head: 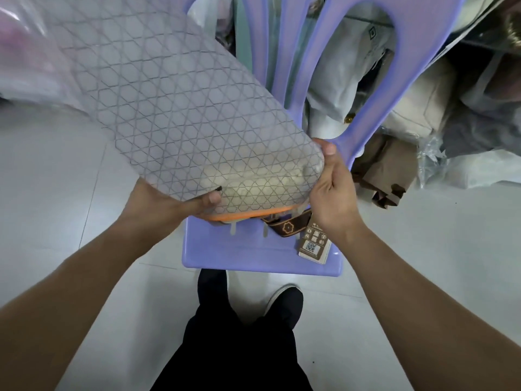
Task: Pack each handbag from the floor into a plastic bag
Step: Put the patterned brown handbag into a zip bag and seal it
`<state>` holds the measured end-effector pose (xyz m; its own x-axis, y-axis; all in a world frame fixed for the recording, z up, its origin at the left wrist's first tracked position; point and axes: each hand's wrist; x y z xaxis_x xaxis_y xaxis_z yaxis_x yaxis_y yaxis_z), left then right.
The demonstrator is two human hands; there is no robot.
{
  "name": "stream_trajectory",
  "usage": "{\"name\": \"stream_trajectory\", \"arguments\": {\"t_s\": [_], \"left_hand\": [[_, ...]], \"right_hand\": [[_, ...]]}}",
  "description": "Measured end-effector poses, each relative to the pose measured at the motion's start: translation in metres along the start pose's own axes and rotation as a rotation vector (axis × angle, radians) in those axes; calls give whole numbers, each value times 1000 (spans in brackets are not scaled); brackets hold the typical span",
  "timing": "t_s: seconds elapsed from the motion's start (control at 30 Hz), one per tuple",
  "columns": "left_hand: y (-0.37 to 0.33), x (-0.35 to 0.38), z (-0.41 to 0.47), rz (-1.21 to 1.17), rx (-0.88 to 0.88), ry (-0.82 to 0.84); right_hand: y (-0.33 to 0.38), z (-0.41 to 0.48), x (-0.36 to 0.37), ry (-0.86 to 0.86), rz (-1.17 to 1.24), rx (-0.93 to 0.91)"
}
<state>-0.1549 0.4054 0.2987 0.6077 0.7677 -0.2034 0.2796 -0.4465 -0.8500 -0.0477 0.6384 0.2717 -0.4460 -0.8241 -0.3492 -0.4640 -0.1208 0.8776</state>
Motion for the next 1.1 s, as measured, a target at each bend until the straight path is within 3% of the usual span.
{"name": "stream_trajectory", "arguments": {"t_s": [0.13, 0.23, 0.3, 0.4, 0.5, 0.6, 0.83, 1.1], "left_hand": [[-8, 14, -2, -44, 50, -4], [-2, 19, -5, -36, 25, -8], [11, 23, -8, -26, 9, -26], [26, 29, -6, 12, -39, -66], [28, 33, -1, -37, -98, -6], [22, 27, -1, -7, -67, 56], [-2, 30, 0, -73, 32, 3], [7, 17, 7, 53, -9, 133]], "right_hand": [[-14, -4, -5, 22, -72, -27], [-5, -2, -11, 53, 133, 40], [3, -5, -16, 30, 228, -14], [4, -14, -17, 154, -69, -126], [-8, -17, -13, 211, -293, -172], [-21, -15, -13, 236, -305, -167], [-28, -9, -18, 223, -260, -21], [-5, 2, -46, 429, -205, 32]]}}
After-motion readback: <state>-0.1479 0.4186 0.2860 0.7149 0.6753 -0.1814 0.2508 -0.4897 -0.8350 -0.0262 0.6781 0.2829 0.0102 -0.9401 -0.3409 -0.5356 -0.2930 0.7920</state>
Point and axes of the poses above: each hand's wrist, its own z-axis towards the middle knuckle, its own x-axis out of the palm, y = z × x, and after that the axes turned 3 degrees about y, right-handed
